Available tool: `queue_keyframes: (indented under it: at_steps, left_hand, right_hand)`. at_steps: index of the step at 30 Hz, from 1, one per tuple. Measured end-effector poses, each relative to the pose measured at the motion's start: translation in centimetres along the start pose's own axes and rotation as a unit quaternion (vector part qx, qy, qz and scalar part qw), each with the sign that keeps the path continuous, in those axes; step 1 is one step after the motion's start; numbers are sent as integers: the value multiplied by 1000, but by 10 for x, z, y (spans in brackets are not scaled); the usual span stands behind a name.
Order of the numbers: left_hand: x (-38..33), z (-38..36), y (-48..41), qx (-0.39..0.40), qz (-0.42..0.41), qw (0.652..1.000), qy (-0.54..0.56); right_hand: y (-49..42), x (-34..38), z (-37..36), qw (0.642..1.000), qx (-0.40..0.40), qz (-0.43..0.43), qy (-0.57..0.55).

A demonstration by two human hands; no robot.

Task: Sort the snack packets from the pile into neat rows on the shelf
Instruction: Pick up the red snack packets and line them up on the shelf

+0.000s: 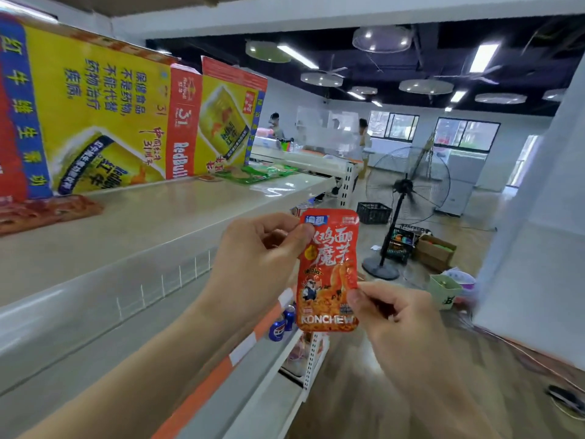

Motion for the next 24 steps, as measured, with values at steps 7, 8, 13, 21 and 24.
queue_keyframes:
  at_steps: [7, 8, 13, 21, 24]
  left_hand:
    - [19, 41, -36, -24, -32, 998, -47]
    - [21, 46, -38, -32, -36, 997, -53]
    - [27, 83, -43, -96, -31, 990, -96]
    - [1, 161, -39, -234, -52, 958, -158]
    - [-19, 199, -34, -319, -49, 929, -179]
  right_hand:
    - [-47, 9, -49, 998, 31, 38, -41]
    - [-51, 12, -56, 997, 39, 47, -50]
    - [-76, 28, -96, 988, 93, 68, -100]
    - [-116, 86, -186, 949, 202, 136, -198]
    - [-130, 130, -210, 924, 225, 196, -238]
Point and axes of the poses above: each hand's wrist, its own y-axis away from the middle knuckle, its own z-axis out of the back of the hand, x = y × z, the point moved 9 cm from there along -y, towards the middle knuckle, and after that the axes turned 13 degrees about y, right-handed, at the moved point
